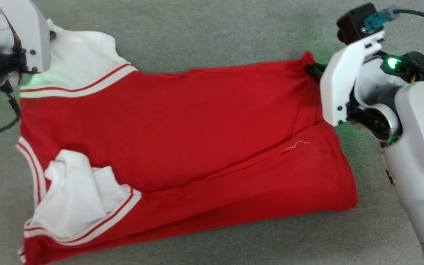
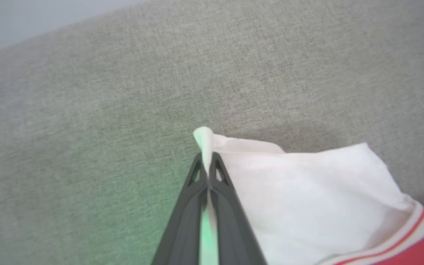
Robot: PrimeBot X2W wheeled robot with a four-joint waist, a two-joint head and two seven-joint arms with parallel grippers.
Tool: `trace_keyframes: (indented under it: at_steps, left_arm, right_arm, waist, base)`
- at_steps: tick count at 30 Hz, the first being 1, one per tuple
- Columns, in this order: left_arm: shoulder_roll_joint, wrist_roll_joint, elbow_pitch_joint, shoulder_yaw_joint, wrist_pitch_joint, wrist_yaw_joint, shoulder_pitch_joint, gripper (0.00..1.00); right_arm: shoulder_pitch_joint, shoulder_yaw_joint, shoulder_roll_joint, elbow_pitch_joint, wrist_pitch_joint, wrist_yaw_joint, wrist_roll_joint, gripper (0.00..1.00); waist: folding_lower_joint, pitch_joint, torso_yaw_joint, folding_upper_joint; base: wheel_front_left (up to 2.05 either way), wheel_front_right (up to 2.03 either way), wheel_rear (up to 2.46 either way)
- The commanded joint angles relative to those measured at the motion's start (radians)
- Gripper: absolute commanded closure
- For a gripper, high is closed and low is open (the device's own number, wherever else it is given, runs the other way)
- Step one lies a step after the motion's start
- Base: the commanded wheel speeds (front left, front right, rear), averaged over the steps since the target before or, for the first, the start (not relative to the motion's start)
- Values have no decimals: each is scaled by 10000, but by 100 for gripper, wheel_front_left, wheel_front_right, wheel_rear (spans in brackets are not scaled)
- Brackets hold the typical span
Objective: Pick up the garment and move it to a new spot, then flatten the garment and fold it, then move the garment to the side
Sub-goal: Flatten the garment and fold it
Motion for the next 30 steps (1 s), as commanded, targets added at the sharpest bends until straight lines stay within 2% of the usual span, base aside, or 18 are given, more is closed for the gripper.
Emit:
trace_keyframes:
  at_steps: [1, 9, 17, 21, 30]
  left_arm:
    - [31, 10, -99, 2, -79, -49, 91, 100]
    - [485, -358, -1567, -154, -251, -52, 345, 100]
    - [1157, -1042, -3389, -110, 35, 5, 1232, 100]
    - [1762, -1248, -4821, -127, 116, 473, 1901, 100]
    - [3333, -1991, -8660, -389, 304, 2285, 3956, 100]
  right_arm:
    - [170, -30, -79, -44, -40, -16, 93, 100]
    - [1090, -287, -792, -1020, -164, -16, 252, 100]
    - [2612, -956, -1432, -2415, 338, -16, 363, 100]
    - [3566, -1468, -1651, -3209, 744, -16, 398, 100]
    - [5608, -2564, -1622, -4447, 1789, -16, 361, 100]
  waist:
    - [0, -295, 287, 0]
    - [0, -1140, 1010, 0]
    - [0, -1991, 1662, 0]
    - [0, -2307, 1905, 0]
    - [0, -2696, 2232, 0]
  base:
    - [0, 0, 0]
    - [0, 0, 0]
    - [0, 0, 0]
    - [0, 0, 0]
    - [0, 0, 0]
